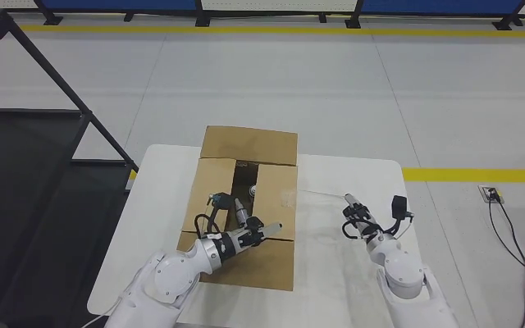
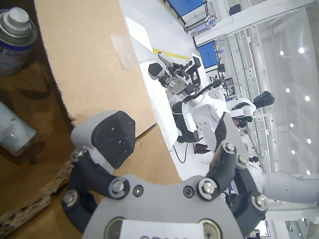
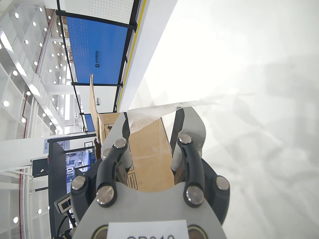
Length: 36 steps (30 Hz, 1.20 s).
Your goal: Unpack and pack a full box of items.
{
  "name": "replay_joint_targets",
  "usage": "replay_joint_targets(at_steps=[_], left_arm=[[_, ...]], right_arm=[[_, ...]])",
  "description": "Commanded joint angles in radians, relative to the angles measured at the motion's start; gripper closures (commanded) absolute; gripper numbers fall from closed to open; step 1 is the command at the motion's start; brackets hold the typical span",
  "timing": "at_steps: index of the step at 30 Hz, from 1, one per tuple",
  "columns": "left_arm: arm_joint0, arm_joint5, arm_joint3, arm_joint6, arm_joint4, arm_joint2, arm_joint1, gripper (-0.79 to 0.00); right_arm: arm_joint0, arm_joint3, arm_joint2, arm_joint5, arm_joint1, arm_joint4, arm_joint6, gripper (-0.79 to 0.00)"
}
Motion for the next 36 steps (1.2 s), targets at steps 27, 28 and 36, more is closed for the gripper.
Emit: replay_joint_targets(at_steps=[27, 28, 36], left_arm=[[0.111, 0.09, -0.286, -0.019, 0.033, -0.183, 0.029, -0.785], [0.132, 0.085, -0.311, -0.044, 0.105, -0.213, 0.038, -0.785], [0.142, 0.078, -0.319, -0.048, 0.131, -0.226, 0.041, -0.785]], right_arm=[[0.031, -0.027, -0.02, -0.036, 0.012, -0.04, 0.045, -0.385], [0.036, -0.028, -0.021, -0.034, 0.012, -0.043, 0.047, -0.385], [0.059, -0.014, -0.022, -0.03, 0.017, -0.061, 0.074, -0.449]])
